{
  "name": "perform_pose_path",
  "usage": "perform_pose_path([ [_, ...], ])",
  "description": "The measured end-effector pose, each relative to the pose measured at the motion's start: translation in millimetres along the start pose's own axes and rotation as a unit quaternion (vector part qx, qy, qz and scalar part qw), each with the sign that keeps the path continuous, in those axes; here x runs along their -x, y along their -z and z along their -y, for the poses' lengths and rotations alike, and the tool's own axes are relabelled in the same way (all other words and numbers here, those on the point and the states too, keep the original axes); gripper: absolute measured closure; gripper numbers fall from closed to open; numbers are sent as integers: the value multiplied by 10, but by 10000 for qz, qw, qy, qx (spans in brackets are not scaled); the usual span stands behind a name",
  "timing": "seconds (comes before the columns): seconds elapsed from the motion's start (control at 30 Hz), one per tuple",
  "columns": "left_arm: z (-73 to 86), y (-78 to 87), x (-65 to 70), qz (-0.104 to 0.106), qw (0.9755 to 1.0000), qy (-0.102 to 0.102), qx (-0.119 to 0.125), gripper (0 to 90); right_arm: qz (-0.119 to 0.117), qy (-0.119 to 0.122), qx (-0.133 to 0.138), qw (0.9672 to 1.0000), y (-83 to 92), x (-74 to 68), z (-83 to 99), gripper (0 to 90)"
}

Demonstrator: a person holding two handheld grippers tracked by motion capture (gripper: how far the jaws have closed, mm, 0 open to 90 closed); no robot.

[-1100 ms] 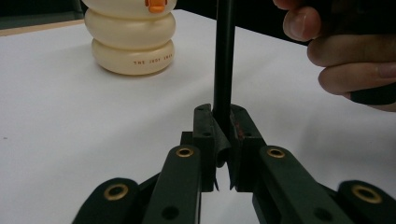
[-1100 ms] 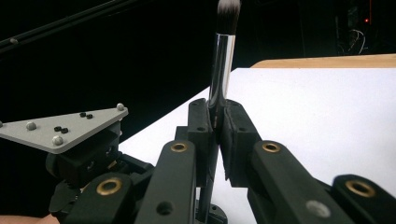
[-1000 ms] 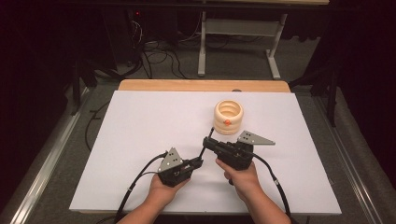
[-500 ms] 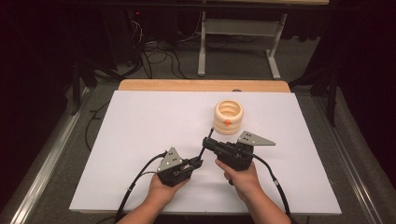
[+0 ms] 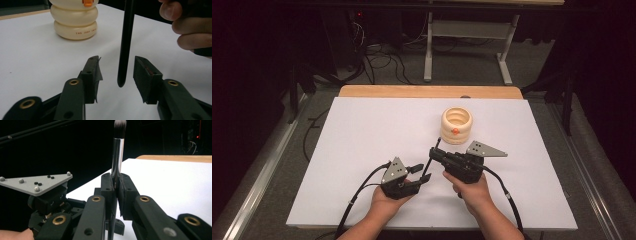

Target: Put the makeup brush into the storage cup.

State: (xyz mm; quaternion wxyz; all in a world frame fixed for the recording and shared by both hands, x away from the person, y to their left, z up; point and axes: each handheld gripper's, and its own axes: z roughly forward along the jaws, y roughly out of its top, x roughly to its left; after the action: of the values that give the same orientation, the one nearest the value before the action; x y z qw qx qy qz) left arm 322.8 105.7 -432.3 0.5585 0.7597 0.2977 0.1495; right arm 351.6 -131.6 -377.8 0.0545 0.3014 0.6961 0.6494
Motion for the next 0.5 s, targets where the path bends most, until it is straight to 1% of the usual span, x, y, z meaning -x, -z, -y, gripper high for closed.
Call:
perform_pose_path([
  [0.17, -6, 11, -11, -6, 10000, 25, -16, 500, 33, 59, -2, 10000, 13, 6, -4, 858],
  [0.37, 1, 3, -19, 37, 9999, 74, -85, 438, 88, 120, 15, 9999, 45, 21, -10, 857],
  [0.5, 6, -3, -30, 37, 9999, 108, -123, 422, 153, 185, 23, 9997, 67, 40, -12, 857],
])
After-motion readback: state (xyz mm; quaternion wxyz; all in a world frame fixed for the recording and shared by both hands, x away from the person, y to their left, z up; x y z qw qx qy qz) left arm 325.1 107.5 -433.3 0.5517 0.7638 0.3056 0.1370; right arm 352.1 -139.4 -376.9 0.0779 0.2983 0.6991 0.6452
